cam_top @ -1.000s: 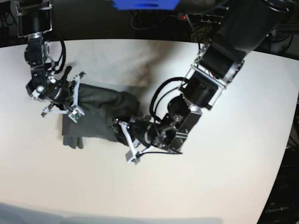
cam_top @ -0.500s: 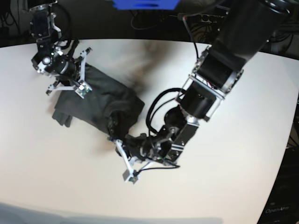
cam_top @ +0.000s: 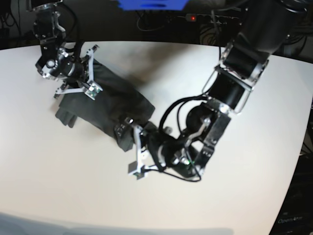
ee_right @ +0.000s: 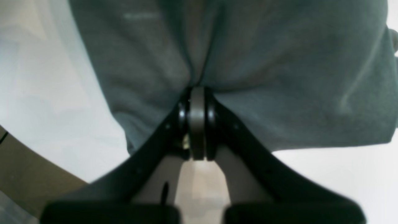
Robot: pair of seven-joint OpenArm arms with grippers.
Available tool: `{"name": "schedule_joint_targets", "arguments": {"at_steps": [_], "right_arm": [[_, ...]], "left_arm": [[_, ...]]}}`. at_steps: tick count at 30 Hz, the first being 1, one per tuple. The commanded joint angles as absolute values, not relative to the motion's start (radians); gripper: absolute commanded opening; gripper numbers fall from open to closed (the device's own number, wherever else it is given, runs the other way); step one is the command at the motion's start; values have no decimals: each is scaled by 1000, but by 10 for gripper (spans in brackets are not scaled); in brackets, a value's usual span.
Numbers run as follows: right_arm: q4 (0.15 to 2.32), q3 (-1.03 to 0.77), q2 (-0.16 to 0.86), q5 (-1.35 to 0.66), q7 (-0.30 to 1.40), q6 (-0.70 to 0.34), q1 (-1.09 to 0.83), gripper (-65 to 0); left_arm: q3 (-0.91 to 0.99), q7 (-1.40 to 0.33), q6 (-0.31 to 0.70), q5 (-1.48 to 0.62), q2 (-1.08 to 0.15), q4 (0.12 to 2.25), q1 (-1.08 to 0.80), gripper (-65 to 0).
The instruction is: Fold the T-shirt properly
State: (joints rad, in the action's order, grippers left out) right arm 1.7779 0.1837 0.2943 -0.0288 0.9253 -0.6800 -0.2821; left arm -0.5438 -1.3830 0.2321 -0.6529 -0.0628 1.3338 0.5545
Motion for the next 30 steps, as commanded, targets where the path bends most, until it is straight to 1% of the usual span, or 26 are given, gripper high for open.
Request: {"name": "schedule_joint_targets", "arguments": {"at_steps": [1,4,10,14,17,20,26,30], "right_arm": [[1755,191,294,-21,964,-698,-295,-650],[1755,191,294,-21,964,-698,-294,-650],[1755,191,292,-21,963,-698,-294,-650],[1755,191,291,-21,963,-698,-291,-650],[1755,191,291,-21,963,-698,-286,-650],[1755,191,291,-21,963,-698,-288,-650],[1755,191,291,-21,964,-698,-291,-650],[1755,191,291,-21,964,-698,-300,-650]], "left_arm": [[-541,-1396,232,-668,-70,1400,561,-628],[-541,-1396,234,-668,-136,1501,507,-628],[-576,-1396,237,-659,-186,1503,441,-628],[-673,-1396,231,-659,-194,1472,440,-628],[-708,-1396,228,-657,-177,1402,441,-628],[-710,-1325,228,-631,-151,1307,443,-628],[-713,-1167,234,-414,-30,1096,443,-628],[-713,-1070,236,-329,45,980,463,-628]]}}
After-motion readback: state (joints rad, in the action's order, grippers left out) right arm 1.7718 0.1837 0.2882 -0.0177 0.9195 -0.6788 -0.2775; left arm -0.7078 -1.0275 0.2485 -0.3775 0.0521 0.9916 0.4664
